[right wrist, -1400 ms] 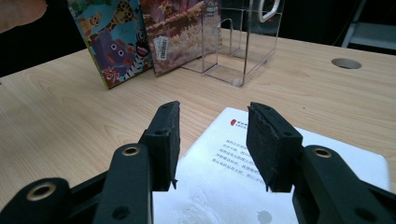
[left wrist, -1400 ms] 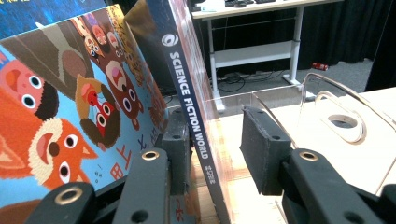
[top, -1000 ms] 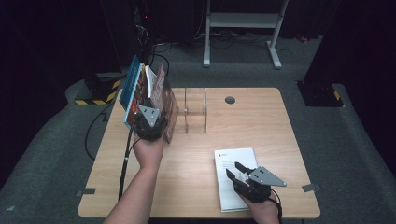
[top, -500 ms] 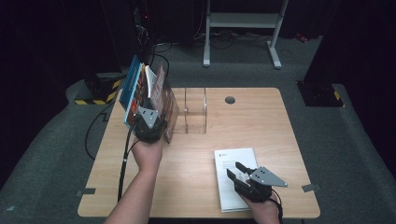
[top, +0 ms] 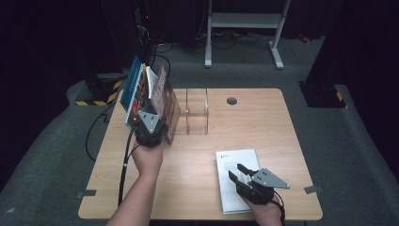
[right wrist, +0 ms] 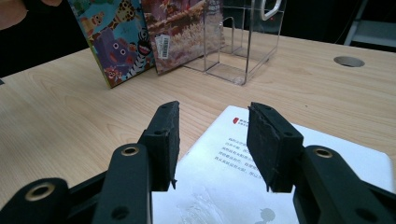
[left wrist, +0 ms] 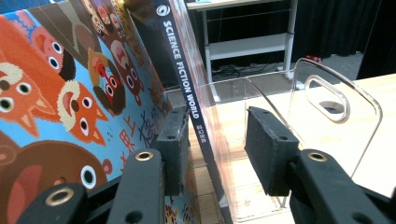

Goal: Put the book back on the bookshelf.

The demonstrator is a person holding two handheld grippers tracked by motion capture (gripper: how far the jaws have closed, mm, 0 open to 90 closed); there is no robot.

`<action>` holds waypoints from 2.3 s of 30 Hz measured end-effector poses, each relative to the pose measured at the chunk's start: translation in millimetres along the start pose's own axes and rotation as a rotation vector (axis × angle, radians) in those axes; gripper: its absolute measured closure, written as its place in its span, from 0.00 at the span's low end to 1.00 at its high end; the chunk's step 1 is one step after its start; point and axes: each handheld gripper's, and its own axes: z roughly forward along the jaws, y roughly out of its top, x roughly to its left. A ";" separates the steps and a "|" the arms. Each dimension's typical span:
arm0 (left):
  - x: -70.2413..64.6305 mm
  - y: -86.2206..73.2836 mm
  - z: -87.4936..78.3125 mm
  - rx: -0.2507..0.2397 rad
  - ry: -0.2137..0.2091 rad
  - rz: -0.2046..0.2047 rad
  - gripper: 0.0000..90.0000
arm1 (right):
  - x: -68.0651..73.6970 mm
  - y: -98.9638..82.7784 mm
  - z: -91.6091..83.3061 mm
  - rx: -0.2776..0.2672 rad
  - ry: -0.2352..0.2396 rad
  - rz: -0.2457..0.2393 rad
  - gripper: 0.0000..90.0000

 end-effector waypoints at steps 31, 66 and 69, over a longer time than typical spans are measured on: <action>3.8 -0.4 -8.9 -0.011 -0.008 -0.026 0.67 | -1.4 -0.3 0.5 0.001 0.003 0.000 0.60; -27.7 -64.2 -36.8 0.083 -0.243 0.028 0.56 | -9.6 -1.8 -0.9 0.048 -0.015 0.005 0.60; -32.9 -75.5 -38.9 0.116 -0.277 0.057 0.56 | -11.3 -2.0 -1.4 0.053 -0.023 0.004 0.60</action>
